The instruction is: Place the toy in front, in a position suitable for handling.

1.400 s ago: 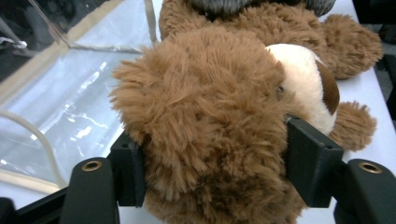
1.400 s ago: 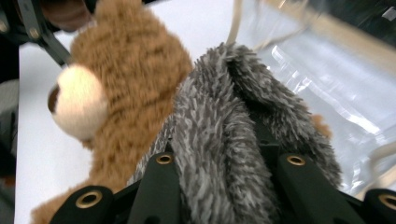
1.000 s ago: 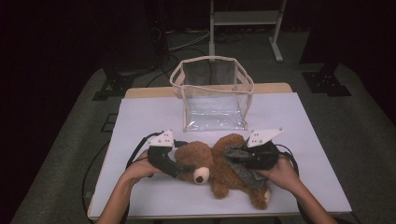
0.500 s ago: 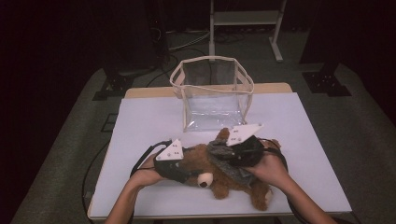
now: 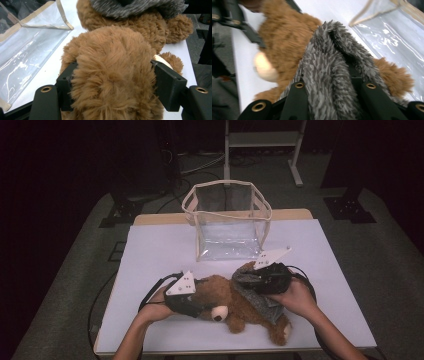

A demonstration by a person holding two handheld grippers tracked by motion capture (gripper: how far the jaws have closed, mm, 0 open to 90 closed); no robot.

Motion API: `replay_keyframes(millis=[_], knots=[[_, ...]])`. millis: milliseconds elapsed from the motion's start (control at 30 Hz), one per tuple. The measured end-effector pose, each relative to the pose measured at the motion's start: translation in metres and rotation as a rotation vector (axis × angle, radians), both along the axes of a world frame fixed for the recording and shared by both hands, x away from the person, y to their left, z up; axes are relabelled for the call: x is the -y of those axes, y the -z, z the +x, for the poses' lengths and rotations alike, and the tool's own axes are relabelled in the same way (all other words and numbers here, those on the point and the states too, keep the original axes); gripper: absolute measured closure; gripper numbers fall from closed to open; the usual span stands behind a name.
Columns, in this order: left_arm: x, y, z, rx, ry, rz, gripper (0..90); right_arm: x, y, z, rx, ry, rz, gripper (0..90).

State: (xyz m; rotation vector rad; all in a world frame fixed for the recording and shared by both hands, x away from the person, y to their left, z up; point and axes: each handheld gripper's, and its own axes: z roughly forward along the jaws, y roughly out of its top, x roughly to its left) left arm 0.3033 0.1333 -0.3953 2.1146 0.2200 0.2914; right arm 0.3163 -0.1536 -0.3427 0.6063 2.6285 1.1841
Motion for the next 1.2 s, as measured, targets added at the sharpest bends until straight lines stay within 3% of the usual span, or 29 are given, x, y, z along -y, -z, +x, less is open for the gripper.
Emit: replay_keyframes(millis=[233,400,467,633,733,800,900,1033,1200], knots=[[0.000,0.000,-0.001,0.016,-0.010,-0.005,30.1,-0.036,-0.015,0.002,-0.004,-0.072,0.063,70.1],[0.000,0.000,-0.003,0.017,-0.013,0.000,30.1,-0.072,-0.007,0.012,-0.015,-0.108,0.038,70.1],[-0.001,0.001,-0.003,0.012,-0.022,0.001,30.1,-0.078,-0.002,0.015,-0.010,-0.114,0.017,70.2],[-0.001,0.002,-0.003,0.012,-0.018,-0.003,30.1,-0.065,0.001,0.020,-0.017,-0.092,-0.005,70.2],[-0.001,0.003,-0.002,0.006,-0.018,-0.014,30.1,-0.051,0.001,0.020,0.006,-0.046,-0.072,70.2],[-0.001,0.002,-0.002,0.006,-0.016,-0.013,30.0,-0.044,0.001,0.020,-0.015,-0.043,-0.030,70.2],[-0.001,0.003,-0.002,0.006,-0.014,-0.014,29.8,-0.047,-0.003,0.014,0.001,-0.063,-0.005,70.1],[-0.003,0.004,-0.002,0.010,-0.013,-0.011,29.6,-0.052,-0.001,0.011,0.008,-0.090,-0.018,70.0],[-0.004,0.004,-0.001,0.009,-0.016,-0.011,29.7,-0.032,0.007,0.012,0.000,-0.041,-0.046,70.1]])
